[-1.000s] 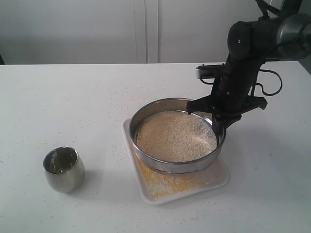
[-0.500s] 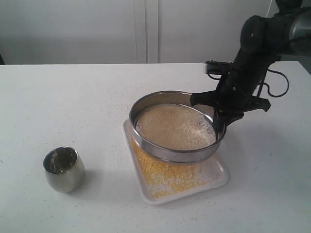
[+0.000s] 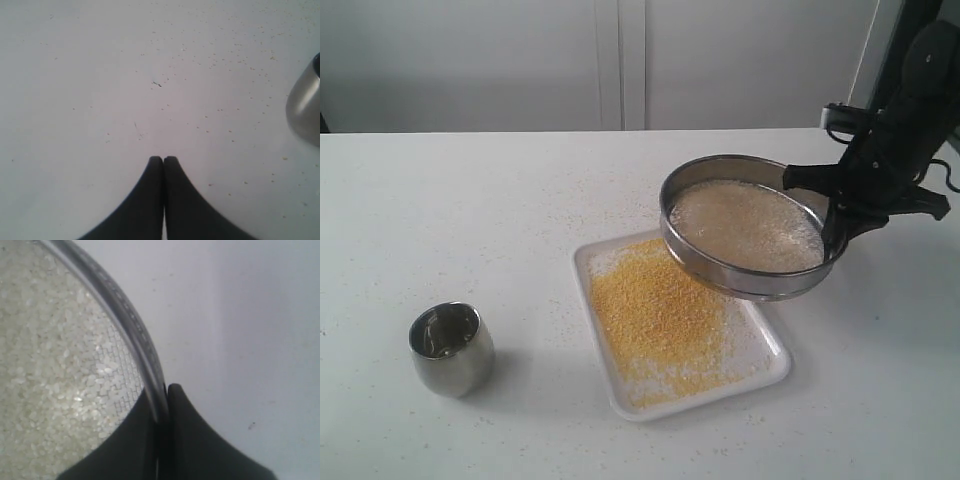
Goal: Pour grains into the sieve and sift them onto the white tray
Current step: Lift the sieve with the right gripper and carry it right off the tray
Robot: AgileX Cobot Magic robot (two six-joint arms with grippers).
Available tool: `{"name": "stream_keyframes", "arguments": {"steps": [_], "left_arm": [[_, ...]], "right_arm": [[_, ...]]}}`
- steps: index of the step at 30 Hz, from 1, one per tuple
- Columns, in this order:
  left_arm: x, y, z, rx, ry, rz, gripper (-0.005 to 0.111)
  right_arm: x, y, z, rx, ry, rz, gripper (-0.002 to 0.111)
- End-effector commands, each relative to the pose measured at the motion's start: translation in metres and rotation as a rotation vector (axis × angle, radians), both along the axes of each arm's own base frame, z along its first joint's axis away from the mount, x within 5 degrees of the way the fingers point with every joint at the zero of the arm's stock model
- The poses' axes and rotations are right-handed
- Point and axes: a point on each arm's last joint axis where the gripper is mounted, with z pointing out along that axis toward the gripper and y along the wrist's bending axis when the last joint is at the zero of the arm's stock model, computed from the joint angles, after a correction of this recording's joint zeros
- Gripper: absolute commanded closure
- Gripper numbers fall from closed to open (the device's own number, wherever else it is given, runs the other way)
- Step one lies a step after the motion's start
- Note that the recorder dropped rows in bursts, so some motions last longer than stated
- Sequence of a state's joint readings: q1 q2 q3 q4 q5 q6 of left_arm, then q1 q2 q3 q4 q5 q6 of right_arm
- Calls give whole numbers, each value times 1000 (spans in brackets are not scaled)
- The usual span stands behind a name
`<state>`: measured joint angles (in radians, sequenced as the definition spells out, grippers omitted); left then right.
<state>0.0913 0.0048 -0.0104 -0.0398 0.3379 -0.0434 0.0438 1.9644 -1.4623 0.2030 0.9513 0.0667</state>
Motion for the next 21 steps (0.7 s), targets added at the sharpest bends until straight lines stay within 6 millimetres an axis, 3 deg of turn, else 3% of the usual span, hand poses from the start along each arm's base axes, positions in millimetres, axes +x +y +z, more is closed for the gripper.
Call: {"name": "stream_keyframes", "arguments": {"steps": [1, 11, 21], "left_arm": [[-1, -1, -5, -11, 22, -5, 107], [-1, -1, -5, -11, 22, -5, 107], [-1, -1, -5, -11, 22, -5, 107]], "right_arm": [[4, -21, 10, 30, -58, -103, 108], [12, -52, 12, -14, -152, -188, 108], [17, -60, 12, -65, -213, -233, 108]]}}
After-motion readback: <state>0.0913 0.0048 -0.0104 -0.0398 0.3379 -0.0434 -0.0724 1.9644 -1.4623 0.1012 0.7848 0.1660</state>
